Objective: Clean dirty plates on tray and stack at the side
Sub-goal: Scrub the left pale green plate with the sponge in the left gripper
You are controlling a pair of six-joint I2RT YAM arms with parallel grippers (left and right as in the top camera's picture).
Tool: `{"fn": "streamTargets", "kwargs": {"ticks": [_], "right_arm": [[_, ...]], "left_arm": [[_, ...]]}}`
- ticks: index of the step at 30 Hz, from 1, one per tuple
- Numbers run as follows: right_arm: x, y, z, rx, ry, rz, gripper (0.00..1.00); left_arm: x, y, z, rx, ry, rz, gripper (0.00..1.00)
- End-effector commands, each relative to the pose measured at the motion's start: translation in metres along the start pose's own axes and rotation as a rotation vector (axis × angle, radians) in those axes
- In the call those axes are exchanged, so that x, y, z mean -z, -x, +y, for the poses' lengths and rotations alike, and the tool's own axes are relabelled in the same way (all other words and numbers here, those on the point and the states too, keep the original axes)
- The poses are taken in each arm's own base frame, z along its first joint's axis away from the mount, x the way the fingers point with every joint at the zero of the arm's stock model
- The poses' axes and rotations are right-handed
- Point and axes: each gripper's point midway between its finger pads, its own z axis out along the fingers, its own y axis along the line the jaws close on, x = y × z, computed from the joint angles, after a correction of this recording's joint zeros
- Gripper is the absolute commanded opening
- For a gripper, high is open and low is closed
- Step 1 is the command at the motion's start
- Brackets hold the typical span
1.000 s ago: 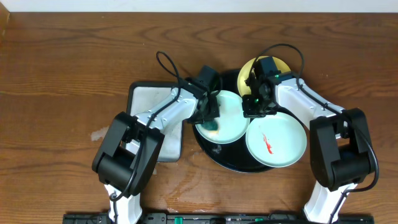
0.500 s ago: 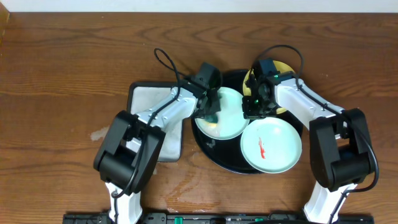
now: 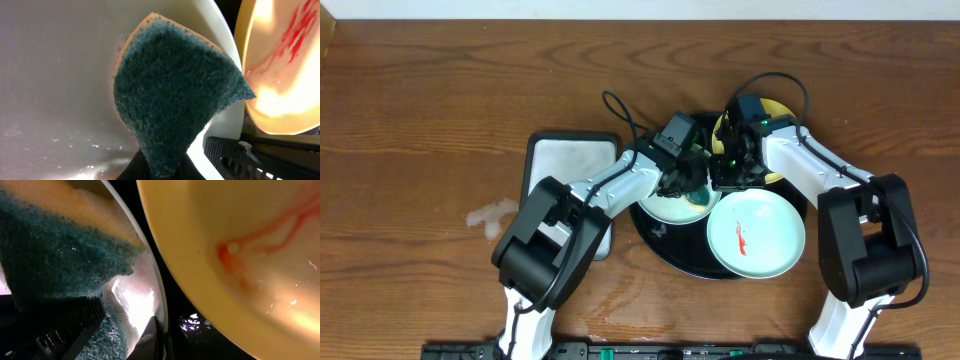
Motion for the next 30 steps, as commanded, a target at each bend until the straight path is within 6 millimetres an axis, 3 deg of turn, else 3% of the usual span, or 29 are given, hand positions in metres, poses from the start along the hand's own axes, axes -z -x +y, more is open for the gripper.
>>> {"fn": "streamTargets", "kwargs": {"ticks": [1, 5, 8, 12, 15, 18, 26, 30], "right_arm": [[-0.006, -0.007, -0.004, 0.016, -0.032, 0.026, 0.01], [-0.006, -0.007, -0.004, 0.016, -0.032, 0.026, 0.01], [-0.006, -0.007, -0.005, 0.016, -0.032, 0.026, 0.01], [-0.006, -0.007, -0.005, 0.016, -0.032, 0.026, 0.01], [-0.006, -0.007, -0.005, 0.016, -0.032, 0.026, 0.01], [-0.006, -0.007, -0.005, 0.016, -0.032, 0.026, 0.01], [-0.006, -0.007, -0.005, 0.015, -0.032, 0.026, 0.01], [-0.006, -0.007, -0.005, 0.015, -0.032, 0.026, 0.01]], "left_arm": [[-0.025, -0.033, 0.049, 0.063, 0.122, 0.136, 0.07], [-0.001, -0.011, 0.106, 0.116, 0.338, 0.066, 0.07], [0.033, 0.006, 0.148, 0.118, 0.549, -0.011, 0.07], [0.073, 0.025, 0.164, 0.089, 0.713, -0.106, 0.07], [0.084, 0.031, 0.15, 0.049, 0.703, -0.131, 0.08], [0.078, 0.028, 0.133, 0.032, 0.641, -0.125, 0.07], [0.013, -0.017, 0.049, 0.038, 0.216, 0.093, 0.07], [-0.012, -0.042, 0.021, 0.015, 0.103, 0.18, 0.07]]}}
